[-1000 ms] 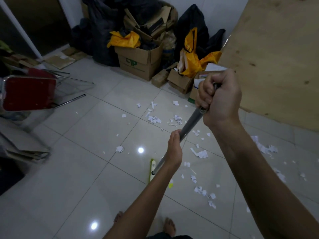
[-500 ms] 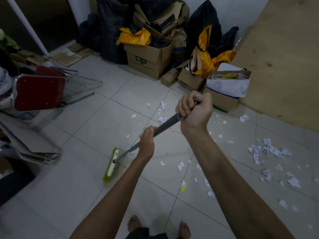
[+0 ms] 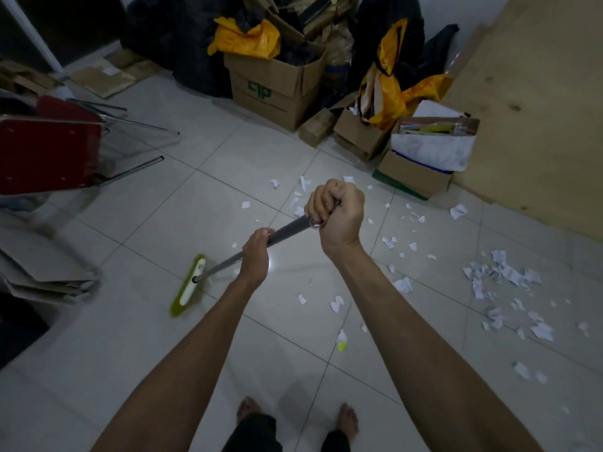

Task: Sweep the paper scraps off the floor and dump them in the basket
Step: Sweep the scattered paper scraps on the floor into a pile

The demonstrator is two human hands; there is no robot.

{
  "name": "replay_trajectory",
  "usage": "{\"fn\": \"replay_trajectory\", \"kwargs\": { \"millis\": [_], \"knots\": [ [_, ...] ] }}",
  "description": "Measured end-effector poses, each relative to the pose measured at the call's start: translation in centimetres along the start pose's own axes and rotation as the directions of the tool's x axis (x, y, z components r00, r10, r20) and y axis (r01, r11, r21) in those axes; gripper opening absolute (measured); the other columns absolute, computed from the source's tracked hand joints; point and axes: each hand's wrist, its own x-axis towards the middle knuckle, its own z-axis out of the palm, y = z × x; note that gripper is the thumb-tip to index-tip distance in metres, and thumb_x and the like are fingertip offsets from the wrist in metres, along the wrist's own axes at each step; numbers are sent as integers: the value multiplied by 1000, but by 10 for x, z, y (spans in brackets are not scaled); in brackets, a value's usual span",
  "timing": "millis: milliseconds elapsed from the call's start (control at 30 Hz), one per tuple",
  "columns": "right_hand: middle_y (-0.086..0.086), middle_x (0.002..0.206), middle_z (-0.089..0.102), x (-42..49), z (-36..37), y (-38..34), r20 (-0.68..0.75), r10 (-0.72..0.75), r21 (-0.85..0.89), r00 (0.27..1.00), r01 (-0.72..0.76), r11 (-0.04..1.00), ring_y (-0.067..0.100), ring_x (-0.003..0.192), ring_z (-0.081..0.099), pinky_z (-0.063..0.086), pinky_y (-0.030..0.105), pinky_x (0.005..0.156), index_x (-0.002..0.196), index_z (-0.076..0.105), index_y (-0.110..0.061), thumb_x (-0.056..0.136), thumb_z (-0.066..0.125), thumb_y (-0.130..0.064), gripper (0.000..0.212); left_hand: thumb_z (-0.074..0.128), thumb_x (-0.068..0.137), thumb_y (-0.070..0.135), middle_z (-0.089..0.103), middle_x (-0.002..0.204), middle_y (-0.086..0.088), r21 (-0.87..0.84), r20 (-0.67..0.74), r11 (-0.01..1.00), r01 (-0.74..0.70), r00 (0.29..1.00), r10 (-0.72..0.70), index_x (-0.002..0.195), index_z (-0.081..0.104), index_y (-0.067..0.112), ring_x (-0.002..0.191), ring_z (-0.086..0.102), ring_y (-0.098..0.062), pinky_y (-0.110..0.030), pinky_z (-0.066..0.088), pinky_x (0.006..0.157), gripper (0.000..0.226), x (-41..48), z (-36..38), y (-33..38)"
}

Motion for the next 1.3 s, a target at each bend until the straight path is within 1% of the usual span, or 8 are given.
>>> {"fn": "replay_trajectory", "kwargs": {
  "millis": [133, 267, 400, 500, 700, 767, 967, 1300],
  "knots": [
    [-5, 35, 28, -8, -43, -8, 21, -4, -54, 1000, 5, 999, 10, 35, 22, 21, 24, 46, 35, 37, -25, 59, 46, -19, 26, 27, 99, 20, 57, 102, -8, 5, 46, 1000, 8, 999, -8, 99, 58, 15, 100, 50, -21, -40, 38, 98, 31, -8, 32, -12],
    [-7, 34, 30, -20, -83, -16, 43, 13, -83, 999, -10, 997, 9, 34, 23, 25, 23, 47, 35, 40, -26, 65, 35, -2, 39, 28, 100, 16, 57, 116, -13, 110, 96, 992, -69, 994, 59, 108, 57, 16, 114, 50, -27, -44, 37, 105, 30, -22, 61, -27],
    [-9, 34, 31, -30, -120, -36, 70, 1, -115, 998, 7, 993, 9, 33, 26, 28, 21, 47, 35, 42, -26, 67, 33, 2, 44, 27, 102, 18, 55, 112, -9, 13, 75, 999, -42, 996, 41, 100, 53, 27, 110, 49, -23, -39, 36, 104, 28, -45, 99, -28],
    [-8, 34, 31, -38, -145, -58, 87, -22, -153, 996, 35, 988, 9, 33, 26, 29, 22, 47, 35, 42, -27, 68, 34, 2, 45, 27, 101, 16, 53, 110, -7, -44, 84, 996, -71, 994, 75, 101, 54, 23, 109, 47, -20, -33, 37, 99, 28, -68, 129, -20],
    [-9, 35, 33, -58, -203, -120, 143, -48, -228, 989, 80, 970, 11, 34, 27, 28, 28, 47, 36, 43, -27, 65, 43, -14, 31, 28, 100, 20, 52, 108, -5, -55, 175, 995, -84, 980, 92, 105, 55, 19, 108, 45, -20, -40, 34, 101, 27, -120, 198, 7],
    [-9, 35, 33, -66, -222, -144, 148, -37, -228, 988, 70, 971, 11, 34, 26, 25, 28, 47, 36, 43, -27, 64, 45, -17, 29, 28, 101, 21, 51, 112, 0, -6, 215, 995, -100, 972, 99, 114, 56, 15, 111, 45, -18, -33, 33, 104, 31, -141, 220, 20],
    [-6, 34, 29, -85, -270, -200, 76, -22, -280, 997, 43, 959, 12, 31, 24, 24, 29, 47, 34, 38, -25, 69, 36, -2, 42, 29, 100, 27, 52, 127, -5, -55, 282, 998, -28, 958, 42, 121, 55, 17, 125, 42, -20, -21, 32, 95, 35, -198, 281, 48],
    [-8, 33, 27, -100, -325, -270, 17, -51, -384, 999, 53, 922, 11, 32, 21, 21, 26, 45, 34, 34, -26, 72, 35, -3, 44, 22, 102, 31, 45, 136, -8, -99, 411, 994, 44, 912, 1, 130, 47, 17, 127, 37, -21, -30, 27, 104, 40, -256, 365, 81]
  ]
}}
